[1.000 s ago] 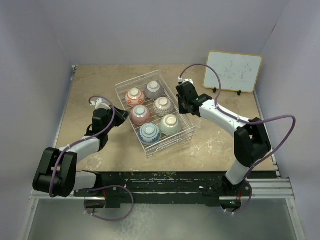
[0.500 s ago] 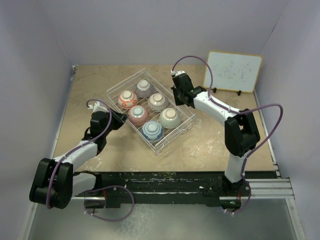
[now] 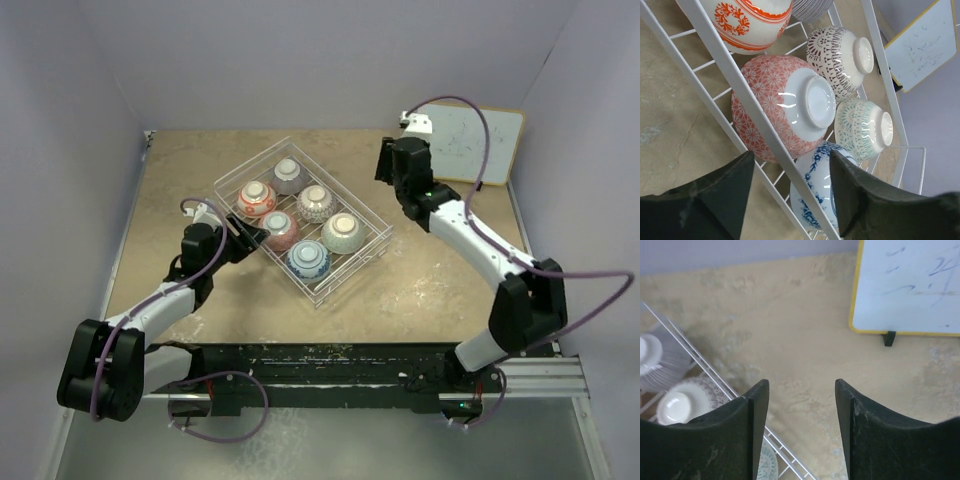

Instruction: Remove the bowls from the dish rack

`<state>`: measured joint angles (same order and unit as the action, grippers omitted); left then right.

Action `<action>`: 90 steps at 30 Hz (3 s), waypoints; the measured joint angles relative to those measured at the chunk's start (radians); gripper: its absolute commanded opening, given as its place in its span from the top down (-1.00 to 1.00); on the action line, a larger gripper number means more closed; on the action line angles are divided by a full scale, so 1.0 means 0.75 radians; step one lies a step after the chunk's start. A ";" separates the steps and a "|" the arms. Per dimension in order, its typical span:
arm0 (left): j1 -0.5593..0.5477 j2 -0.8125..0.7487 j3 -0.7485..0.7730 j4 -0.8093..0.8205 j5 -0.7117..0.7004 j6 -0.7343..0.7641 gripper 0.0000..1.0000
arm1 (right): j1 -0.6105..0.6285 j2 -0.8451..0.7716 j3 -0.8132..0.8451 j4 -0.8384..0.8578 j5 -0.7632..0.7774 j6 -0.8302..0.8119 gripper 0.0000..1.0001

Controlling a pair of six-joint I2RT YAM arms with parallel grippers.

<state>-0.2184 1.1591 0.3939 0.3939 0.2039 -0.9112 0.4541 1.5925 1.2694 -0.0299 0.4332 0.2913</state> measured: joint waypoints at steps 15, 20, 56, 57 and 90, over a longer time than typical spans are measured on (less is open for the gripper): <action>0.000 -0.073 -0.020 -0.045 -0.017 0.023 -0.66 | -0.003 -0.834 -0.669 0.156 -0.120 0.422 -0.73; 0.000 -0.095 -0.020 -0.073 -0.025 0.053 -0.64 | -0.002 -1.123 -0.960 0.148 -0.304 0.613 -0.61; 0.000 -0.367 -0.051 -0.346 -0.095 0.088 -0.68 | -0.002 -0.711 -1.076 0.495 -0.601 1.034 0.58; 0.000 -0.367 -0.051 -0.346 -0.095 0.088 -0.68 | -0.002 -0.711 -1.076 0.497 -0.602 1.037 0.62; 0.000 -0.244 0.282 -0.620 -0.333 0.116 -0.99 | -0.251 -0.020 -0.264 0.217 -0.556 0.652 -0.62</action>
<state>-0.2184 0.9764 0.6056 -0.0711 -0.0460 -0.8238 0.2657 1.5772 1.0710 0.1326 0.0158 0.7803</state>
